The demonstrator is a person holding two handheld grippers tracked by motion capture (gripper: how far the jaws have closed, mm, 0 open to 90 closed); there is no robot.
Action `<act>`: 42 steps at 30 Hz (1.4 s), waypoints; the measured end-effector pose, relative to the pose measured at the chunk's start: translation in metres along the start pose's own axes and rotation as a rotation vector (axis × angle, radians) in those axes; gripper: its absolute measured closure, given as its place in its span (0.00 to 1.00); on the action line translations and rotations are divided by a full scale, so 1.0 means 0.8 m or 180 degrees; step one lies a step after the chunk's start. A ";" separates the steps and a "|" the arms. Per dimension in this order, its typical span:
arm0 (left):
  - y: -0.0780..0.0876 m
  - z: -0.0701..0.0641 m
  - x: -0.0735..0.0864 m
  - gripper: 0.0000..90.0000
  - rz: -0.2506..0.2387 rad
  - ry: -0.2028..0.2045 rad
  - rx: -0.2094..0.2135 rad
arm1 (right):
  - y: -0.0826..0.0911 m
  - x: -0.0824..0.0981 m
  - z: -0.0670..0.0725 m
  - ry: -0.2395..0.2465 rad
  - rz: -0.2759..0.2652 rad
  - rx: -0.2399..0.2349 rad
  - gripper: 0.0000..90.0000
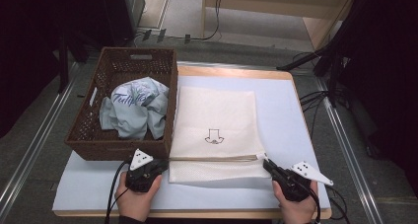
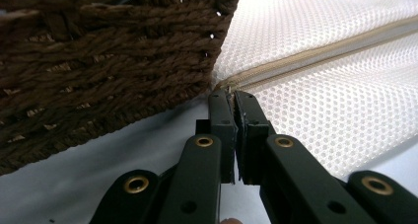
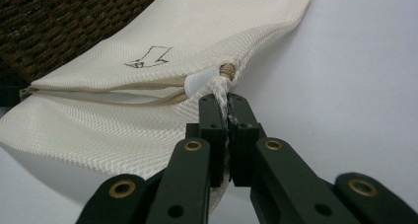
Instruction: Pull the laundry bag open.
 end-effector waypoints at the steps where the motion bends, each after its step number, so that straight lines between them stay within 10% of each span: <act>1: 0.000 0.000 -0.001 0.98 -0.0013 -0.0002 -0.0001 | -0.001 0.002 0.000 -0.0016 0.0018 -0.0003 0.98; 22: -0.002 -0.003 -0.001 0.98 -0.0054 -0.0024 0.0064 | -0.020 0.040 -0.015 -0.0128 0.0426 0.0027 0.96; 31: 0.022 0.001 -0.011 0.81 -0.0314 -0.0044 0.0044 | -0.019 0.035 -0.023 -0.0104 0.0421 0.0150 0.60; 42: 0.020 -0.032 -0.005 1.00 -0.0231 -0.0230 0.0255 | -0.017 0.018 -0.015 0.0025 0.0285 0.0240 0.60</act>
Point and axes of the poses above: each handheld gripper's, and its own axes: y roughly backward along the jaws, x roughly out of its underside, z roughly to its left, the point moved 8 cm from there along -y, roughly forward along the jaws, and after that the axes turned 3 degrees about z, right-handed, at the moved point
